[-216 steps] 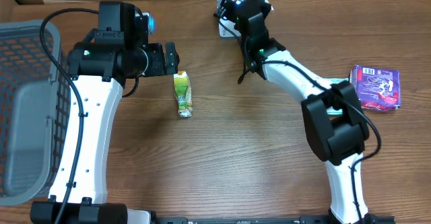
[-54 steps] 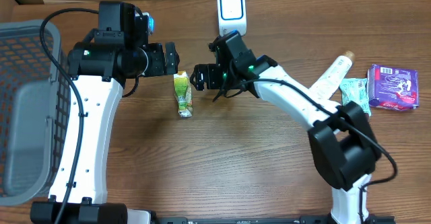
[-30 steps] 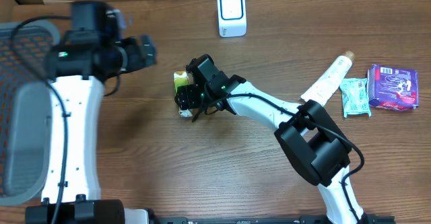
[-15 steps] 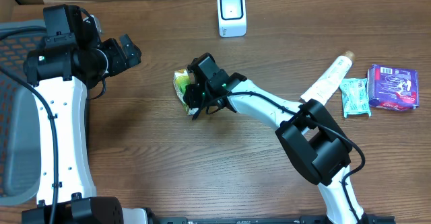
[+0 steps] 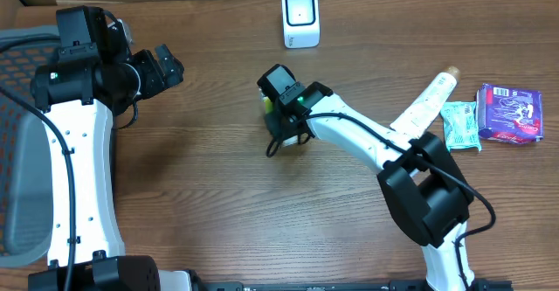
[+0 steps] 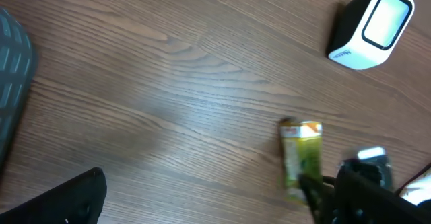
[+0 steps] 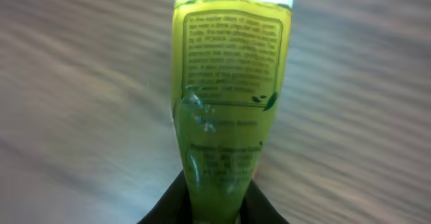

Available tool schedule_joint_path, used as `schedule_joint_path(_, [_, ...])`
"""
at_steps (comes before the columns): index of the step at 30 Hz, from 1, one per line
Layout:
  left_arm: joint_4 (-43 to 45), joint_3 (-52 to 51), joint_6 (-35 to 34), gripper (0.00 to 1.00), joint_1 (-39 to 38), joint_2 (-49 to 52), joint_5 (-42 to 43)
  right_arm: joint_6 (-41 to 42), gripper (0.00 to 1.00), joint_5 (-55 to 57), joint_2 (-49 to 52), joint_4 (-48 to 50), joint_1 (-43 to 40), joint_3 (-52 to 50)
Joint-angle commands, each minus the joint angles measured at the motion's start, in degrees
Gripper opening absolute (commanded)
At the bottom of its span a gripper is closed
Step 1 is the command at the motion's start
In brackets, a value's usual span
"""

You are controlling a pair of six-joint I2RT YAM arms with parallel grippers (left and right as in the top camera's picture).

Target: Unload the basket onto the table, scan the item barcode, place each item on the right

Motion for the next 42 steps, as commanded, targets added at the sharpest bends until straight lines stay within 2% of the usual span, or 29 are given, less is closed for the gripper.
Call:
schedule_joint_path(1, [0.2,0.5,-0.5,1.0,-0.3,0.5,0.6,-3.8,0.17,19.0,-3.6,-1.0,-0.4,1.7])
schedule_joint_path(10, [0.2,0.5,-0.5,1.0,-0.3,0.5,0.6,-3.7,0.2,21.4,1.6,-2.9,1.1,1.4])
schedule_joint_path(12, [0.2,0.5,-0.5,1.0,-0.3,0.5,0.6,-3.7,0.29,21.4,2.9,-4.0,2.2,1.4])
schedule_joint_path(14, [0.2,0.5,-0.5,1.0,-0.3,0.5,0.6,-3.8,0.44,21.4,3.2,-4.5,3.6,1.4])
schedule_joint_path(17, [0.2,0.5,-0.5,0.99,-0.3,0.5,0.6,-4.2,0.59,21.4,3.2,-4.5,6.0,1.4])
schedule_joint_path(28, [0.2,0.5,-0.5,1.0,-0.3,0.5,0.6,-7.6,0.78,21.9,3.2,-1.7,13.0,1.4])
schedule_joint_path(32, [0.2,0.5,-0.5,1.0,-0.3,0.5,0.6,1.5,0.81,22.1,2.9,-2.7,11.0,4.0])
schedule_joint_path(35, [0.2,0.5,-0.5,0.99,-0.3,0.5,0.6,6.1,0.82,16.2,1.1,-6.4,7.4,8.2])
schedule_joint_path(42, [0.2,0.5,-0.5,0.99,-0.3,0.5,0.6,13.2,0.84,-8.3,-5.9,-9.6,-6.2,12.5])
